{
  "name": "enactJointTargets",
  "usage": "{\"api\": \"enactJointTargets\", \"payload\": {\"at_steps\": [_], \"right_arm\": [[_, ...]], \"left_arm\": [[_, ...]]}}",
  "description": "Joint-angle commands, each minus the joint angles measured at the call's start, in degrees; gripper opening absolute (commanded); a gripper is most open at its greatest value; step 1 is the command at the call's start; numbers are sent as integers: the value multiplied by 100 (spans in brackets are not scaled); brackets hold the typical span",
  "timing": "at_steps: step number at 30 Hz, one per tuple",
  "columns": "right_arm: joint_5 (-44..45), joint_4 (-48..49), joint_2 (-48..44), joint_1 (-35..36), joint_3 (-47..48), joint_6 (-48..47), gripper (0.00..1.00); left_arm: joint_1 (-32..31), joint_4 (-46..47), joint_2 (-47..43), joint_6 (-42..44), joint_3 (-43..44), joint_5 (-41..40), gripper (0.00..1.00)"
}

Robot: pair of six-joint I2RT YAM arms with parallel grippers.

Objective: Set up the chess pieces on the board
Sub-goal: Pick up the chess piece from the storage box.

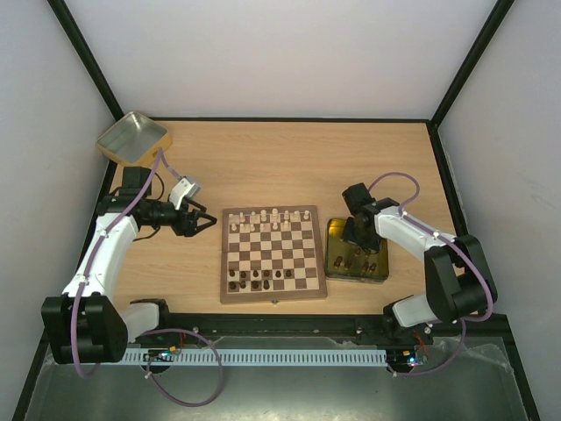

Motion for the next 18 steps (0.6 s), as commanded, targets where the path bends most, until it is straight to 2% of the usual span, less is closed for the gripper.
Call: {"api": "enactJointTargets", "payload": {"at_steps": [1, 18], "right_arm": [[301, -58, -23, -31, 67, -137, 11], [281, -712, -569, 27, 501, -208, 6]], "left_arm": [[-56, -20, -17, -6, -48, 59, 65], [-107, 11, -70, -33, -70, 45, 65]]}}
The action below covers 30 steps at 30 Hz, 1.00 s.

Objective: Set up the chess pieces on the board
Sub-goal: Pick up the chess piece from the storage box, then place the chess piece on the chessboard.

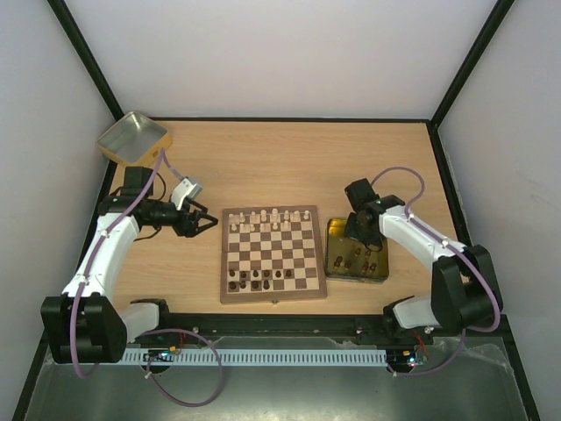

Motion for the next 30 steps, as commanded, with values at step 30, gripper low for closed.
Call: {"api": "enactJointTargets", "payload": {"at_steps": [30], "right_arm": [[-153, -56, 1956, 2280, 2603, 401, 8]], "left_arm": [[-62, 39, -95, -59, -77, 26, 65]]}}
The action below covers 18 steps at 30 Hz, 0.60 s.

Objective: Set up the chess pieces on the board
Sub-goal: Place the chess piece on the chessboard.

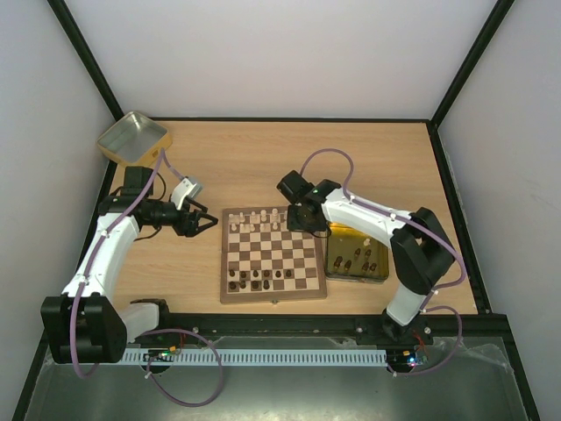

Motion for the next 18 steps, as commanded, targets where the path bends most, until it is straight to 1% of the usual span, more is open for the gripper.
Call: {"api": "enactJointTargets", "payload": {"at_steps": [1, 9, 18], "right_arm": [[20, 180, 196, 9, 298, -43, 8], [54, 257, 483, 11, 406, -107, 8], [92, 322, 581, 7, 351, -124, 8]], "left_arm": [[-35, 0, -88, -17, -77, 60, 65], [-35, -1, -121, -17, -86, 62, 65], [-35, 0, -122, -10, -86, 69, 65]]}}
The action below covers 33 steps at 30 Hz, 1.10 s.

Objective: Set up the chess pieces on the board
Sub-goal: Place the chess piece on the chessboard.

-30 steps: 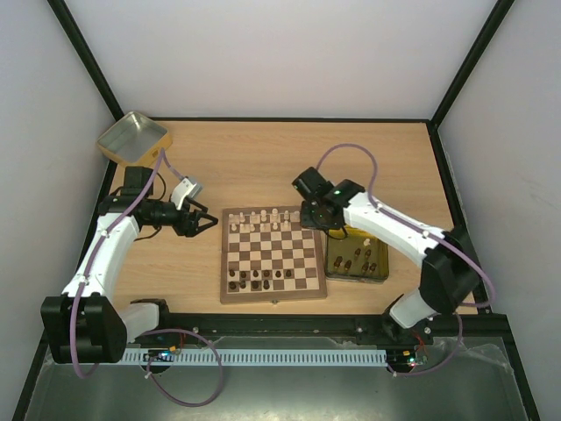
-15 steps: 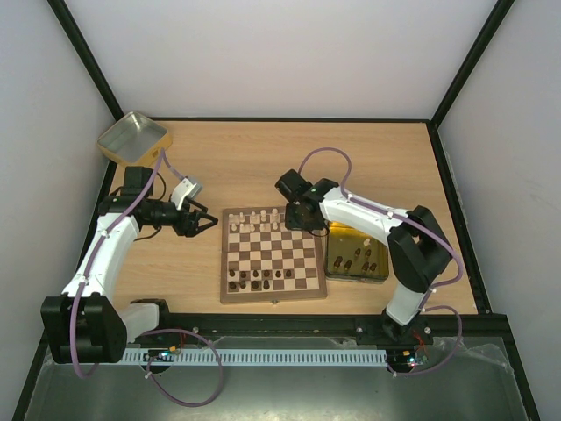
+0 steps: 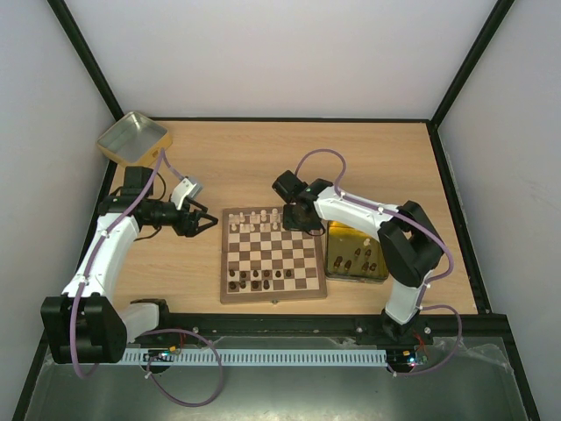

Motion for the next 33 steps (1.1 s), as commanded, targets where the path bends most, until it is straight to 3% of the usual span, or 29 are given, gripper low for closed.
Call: {"api": "enactJointTargets", "payload": {"at_steps": [1, 11, 22, 33], "right_arm": [[109, 99, 62, -1, 102, -46, 9], [169, 151, 142, -11, 119, -43, 10], [248, 82, 41, -11, 122, -43, 22], [359, -280, -1206, -37, -58, 274, 24]], "left_arm": [[-35, 1, -115, -9, -86, 71, 65], [-35, 2, -117, -9, -86, 71, 65], [-43, 0, -80, -17, -77, 71, 65], [-44, 9, -63, -35, -77, 55, 65]]}}
